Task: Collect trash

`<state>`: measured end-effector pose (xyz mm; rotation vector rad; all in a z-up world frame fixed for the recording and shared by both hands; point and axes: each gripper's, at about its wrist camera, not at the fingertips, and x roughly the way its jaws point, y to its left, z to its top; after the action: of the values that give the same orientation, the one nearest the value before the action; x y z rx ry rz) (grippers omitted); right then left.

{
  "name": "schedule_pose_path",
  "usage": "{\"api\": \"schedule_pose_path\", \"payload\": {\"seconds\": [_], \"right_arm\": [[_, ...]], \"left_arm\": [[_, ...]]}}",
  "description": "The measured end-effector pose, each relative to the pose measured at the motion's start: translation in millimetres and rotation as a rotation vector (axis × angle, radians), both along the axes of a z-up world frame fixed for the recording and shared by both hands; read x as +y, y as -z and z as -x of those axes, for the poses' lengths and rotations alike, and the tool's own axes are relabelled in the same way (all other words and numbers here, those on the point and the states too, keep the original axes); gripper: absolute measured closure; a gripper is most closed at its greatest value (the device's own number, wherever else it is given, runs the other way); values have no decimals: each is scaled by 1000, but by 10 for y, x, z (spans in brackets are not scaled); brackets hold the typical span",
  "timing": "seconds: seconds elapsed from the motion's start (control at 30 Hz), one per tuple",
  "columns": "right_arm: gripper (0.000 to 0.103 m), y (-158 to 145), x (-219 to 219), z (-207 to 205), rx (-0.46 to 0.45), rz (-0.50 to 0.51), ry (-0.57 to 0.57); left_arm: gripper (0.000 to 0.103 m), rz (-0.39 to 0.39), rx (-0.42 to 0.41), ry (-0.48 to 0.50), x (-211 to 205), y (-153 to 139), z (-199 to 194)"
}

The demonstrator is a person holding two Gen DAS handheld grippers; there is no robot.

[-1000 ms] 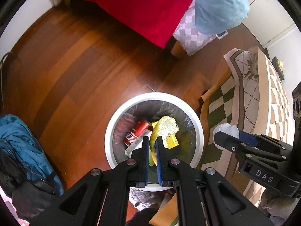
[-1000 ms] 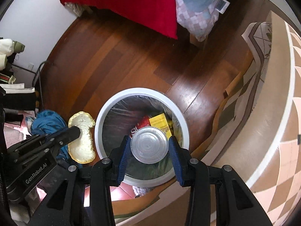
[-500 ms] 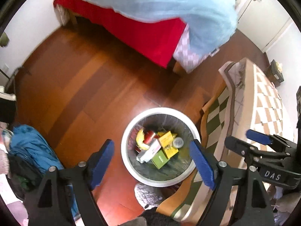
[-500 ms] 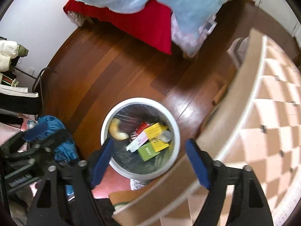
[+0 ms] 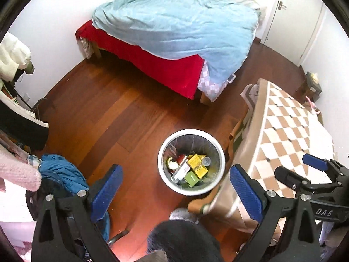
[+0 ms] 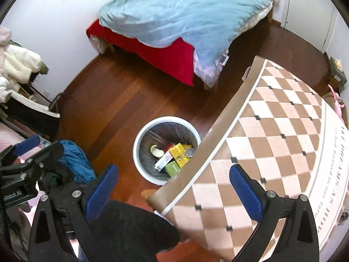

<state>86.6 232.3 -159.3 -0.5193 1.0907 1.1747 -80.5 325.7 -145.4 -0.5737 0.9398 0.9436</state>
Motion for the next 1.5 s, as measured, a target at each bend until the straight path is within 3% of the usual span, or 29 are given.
{"api": "schedule_pose_path", "payload": {"seconds": [0.33, 0.7, 1.03, 1.2, 1.5], "right_arm": [[0, -810, -825, 196, 25, -120, 18], [0, -1535, -1352, 374, 86, -240, -20], [0, -1874, -1620, 450, 160, -317, -53], [0, -2011, -1712, 508, 153, -335, -69], [0, -2011, -1755, 531, 168, -335, -70]], "left_arm": [[2, -37, -87, 67, -561, -626, 245], [2, -30, -217, 128, -891, -1192, 511], [2, -19, -297, 178, -1107, -1511, 705], [2, -27, -322, 201, -1187, -1610, 722], [2, -45, -348, 212, -1254, -1714, 724]]}}
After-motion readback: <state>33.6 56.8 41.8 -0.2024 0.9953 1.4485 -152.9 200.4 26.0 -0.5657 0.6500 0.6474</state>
